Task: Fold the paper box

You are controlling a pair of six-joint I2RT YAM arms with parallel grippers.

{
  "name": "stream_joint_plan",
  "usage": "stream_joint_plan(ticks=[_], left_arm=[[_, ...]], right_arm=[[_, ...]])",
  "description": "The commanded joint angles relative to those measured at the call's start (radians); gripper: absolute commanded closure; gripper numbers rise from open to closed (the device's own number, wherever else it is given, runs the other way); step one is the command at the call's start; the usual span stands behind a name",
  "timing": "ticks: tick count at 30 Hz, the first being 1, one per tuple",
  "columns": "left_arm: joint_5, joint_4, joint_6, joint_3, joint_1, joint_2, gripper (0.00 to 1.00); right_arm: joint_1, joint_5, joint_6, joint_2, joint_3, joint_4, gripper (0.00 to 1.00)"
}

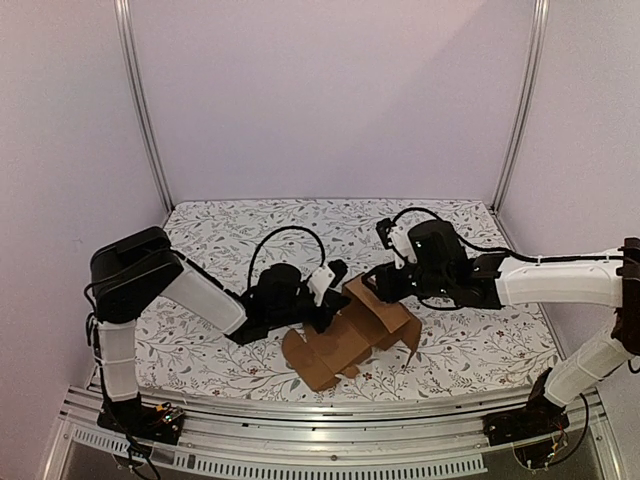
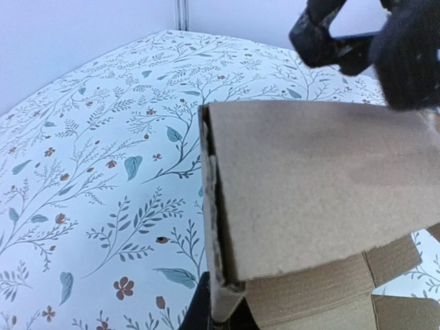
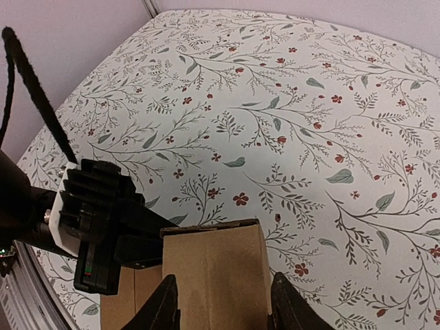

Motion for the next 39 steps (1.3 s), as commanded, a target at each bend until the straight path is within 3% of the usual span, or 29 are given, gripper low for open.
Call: stream_joint_plan(ticks=[1,5,10,14,20,26,36,39], left_arm=[[-0.047,-0.117,-0.006,0.000,-0.004,-0.075,1.00],[-0.044,-0.208,-0.035,0.017,-0.004,-0.108,1.00],[0.029,-0.212,-0.025,0.011,-0.004,-0.103,1.00],[0.076,-0.184,-0.012,0.017,-0.004,-0.064,1.00],[0.099,-0.117,0.000,0.015,-0.003,-0.027,1.00],[0.128,-0.059,0.001,0.013,-0.004,0.011,1.00],[0.148,0.026,-0.017,-0.009,-0.004,0.053,1.00],[0.160,0.044,-0.019,-0.011,-0.004,0.061,0.91]], right_arm=[[-0.018,0.024,-0.035,-0.091,0.032,-0.136,0.52],[-0.052,-0.010,-0.052,-0.152,0.028,-0.177,0.41],[-0.121,-0.178,-0.039,-0.148,0.061,-0.269,0.32],[-0.132,-0.254,-0.043,-0.086,0.106,-0.363,0.30],[-0.135,-0.319,-0.007,-0.017,0.107,-0.371,0.30],[-0.140,-0.351,0.030,0.054,0.135,-0.370,0.35],[-0.141,-0.422,0.058,0.125,0.136,-0.365,0.54],[-0.141,-0.428,0.064,0.124,0.129,-0.366,0.57]])
